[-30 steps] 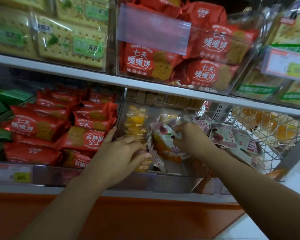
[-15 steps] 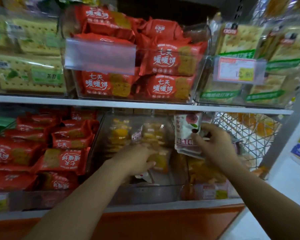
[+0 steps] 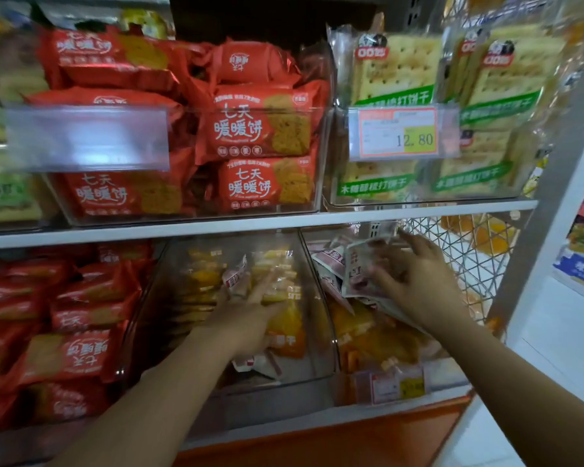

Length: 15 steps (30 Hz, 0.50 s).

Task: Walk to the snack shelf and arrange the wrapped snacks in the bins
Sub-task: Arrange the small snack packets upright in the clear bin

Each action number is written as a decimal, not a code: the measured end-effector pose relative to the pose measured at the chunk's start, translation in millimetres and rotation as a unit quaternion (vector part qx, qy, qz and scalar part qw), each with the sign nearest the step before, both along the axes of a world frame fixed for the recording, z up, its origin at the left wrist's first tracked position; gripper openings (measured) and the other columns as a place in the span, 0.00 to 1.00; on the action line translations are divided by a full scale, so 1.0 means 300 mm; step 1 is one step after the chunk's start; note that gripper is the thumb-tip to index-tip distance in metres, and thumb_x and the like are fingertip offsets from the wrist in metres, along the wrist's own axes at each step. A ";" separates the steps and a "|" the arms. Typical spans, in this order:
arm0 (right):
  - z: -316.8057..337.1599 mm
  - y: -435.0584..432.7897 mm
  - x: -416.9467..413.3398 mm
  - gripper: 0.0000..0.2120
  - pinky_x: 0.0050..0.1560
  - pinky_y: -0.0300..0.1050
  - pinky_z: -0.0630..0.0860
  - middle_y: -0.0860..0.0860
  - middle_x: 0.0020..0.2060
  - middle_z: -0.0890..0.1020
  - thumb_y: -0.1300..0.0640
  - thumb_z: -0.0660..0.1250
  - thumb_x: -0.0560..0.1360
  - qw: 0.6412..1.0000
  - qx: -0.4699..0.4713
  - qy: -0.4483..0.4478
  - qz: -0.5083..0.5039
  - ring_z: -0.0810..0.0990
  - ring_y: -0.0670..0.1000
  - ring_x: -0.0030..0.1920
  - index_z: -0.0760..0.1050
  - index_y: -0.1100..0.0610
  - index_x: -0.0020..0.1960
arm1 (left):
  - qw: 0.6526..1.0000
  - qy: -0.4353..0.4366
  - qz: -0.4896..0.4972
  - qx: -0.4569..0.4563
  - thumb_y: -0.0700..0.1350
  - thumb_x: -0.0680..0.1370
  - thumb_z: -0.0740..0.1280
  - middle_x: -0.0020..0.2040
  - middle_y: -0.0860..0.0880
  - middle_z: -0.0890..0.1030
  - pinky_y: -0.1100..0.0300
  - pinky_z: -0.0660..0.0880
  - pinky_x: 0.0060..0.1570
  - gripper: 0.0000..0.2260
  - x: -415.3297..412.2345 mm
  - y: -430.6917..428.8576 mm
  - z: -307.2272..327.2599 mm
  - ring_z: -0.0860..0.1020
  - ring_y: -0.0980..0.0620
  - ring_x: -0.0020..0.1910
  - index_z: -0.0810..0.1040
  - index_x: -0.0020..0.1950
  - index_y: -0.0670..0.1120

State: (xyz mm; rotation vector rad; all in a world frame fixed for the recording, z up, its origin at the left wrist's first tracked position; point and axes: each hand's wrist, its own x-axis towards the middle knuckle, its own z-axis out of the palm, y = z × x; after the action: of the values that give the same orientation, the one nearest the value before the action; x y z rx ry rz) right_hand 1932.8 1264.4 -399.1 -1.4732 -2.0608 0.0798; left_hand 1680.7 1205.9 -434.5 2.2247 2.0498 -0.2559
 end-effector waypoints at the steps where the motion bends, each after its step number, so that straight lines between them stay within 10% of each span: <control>1: 0.000 -0.004 0.003 0.21 0.68 0.56 0.64 0.45 0.72 0.65 0.38 0.62 0.73 0.997 -0.023 -0.066 0.018 0.62 0.55 0.71 0.73 0.42 0.64 | 1.000 0.001 0.007 -0.006 0.53 0.80 0.61 0.73 0.56 0.26 0.40 0.38 0.71 0.28 0.006 0.006 0.000 0.33 0.41 0.74 0.51 0.75 0.64; 9: 0.002 0.046 0.018 0.28 0.72 0.60 0.49 0.43 0.76 0.53 0.35 0.54 0.76 0.970 -0.098 -0.217 0.058 0.52 0.51 0.75 0.52 0.38 0.74 | 0.998 0.032 0.038 -0.049 0.48 0.79 0.61 0.73 0.52 0.27 0.38 0.40 0.70 0.32 0.027 0.039 0.008 0.33 0.38 0.73 0.46 0.74 0.67; 15: 0.040 -0.073 -0.042 0.23 0.71 0.55 0.57 0.46 0.66 0.74 0.38 0.57 0.74 0.977 0.018 -0.135 0.166 0.66 0.52 0.69 0.71 0.46 0.66 | 0.999 -0.039 0.005 0.021 0.55 0.79 0.60 0.77 0.53 0.35 0.42 0.45 0.73 0.23 -0.022 -0.035 0.035 0.45 0.45 0.77 0.58 0.73 0.64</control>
State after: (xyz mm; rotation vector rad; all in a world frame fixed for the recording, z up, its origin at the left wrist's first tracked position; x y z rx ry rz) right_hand 1920.3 1242.5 -387.1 -1.1546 -2.5016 -0.0275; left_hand 1674.1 1195.3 -424.0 2.2092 2.0441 -0.1236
